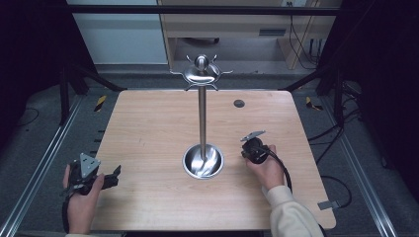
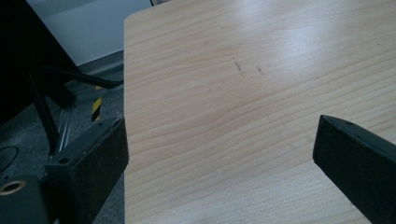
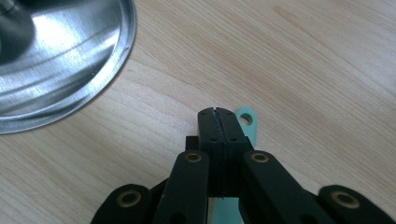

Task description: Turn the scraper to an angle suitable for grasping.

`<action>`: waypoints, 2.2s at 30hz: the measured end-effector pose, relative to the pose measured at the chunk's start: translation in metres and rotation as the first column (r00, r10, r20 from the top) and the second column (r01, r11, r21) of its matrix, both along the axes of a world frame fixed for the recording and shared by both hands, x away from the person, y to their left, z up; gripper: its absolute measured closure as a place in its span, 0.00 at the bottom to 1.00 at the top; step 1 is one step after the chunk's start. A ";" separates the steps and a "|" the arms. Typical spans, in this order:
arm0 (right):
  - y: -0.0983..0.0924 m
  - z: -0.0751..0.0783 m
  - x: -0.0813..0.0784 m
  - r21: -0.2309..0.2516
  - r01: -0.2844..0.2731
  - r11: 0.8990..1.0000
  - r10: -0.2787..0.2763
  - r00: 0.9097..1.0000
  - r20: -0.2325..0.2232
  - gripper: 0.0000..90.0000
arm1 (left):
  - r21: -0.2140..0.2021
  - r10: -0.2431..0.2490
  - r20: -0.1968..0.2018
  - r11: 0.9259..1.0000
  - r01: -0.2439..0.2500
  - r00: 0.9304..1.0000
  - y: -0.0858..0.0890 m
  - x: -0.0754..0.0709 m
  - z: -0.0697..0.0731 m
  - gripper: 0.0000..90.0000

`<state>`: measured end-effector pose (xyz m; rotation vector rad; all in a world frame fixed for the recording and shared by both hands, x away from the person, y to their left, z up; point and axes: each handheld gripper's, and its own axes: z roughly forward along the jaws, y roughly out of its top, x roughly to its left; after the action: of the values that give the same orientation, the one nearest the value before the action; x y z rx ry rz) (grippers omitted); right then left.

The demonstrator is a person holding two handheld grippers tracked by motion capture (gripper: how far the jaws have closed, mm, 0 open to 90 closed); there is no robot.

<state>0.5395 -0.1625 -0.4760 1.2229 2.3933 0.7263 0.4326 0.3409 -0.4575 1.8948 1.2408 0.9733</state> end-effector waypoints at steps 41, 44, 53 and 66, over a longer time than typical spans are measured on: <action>-0.049 0.016 0.004 0.024 0.251 0.968 -0.247 0.962 -0.118 0.83 | 0.001 -0.005 -0.012 1.000 0.005 1.000 -0.002 -0.005 -0.002 0.04; -0.048 0.023 0.009 0.022 0.255 0.967 -0.249 0.957 -0.151 0.77 | -0.003 -0.004 -0.018 1.000 0.004 1.000 -0.001 -0.004 -0.002 0.04; -0.036 0.024 0.023 -0.050 0.255 0.966 -0.260 0.941 -0.217 0.67 | -0.002 -0.010 -0.022 1.000 0.010 1.000 -0.002 -0.003 -0.003 0.04; -0.035 0.013 0.028 -0.080 0.281 0.956 -0.292 0.921 -0.259 0.69 | -0.002 -0.012 -0.027 1.000 0.012 1.000 -0.002 -0.003 -0.003 0.04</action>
<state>0.5675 -0.1976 -0.4627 1.7032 2.3411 0.4401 0.4299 0.3393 -0.4604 1.9181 1.2441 0.9424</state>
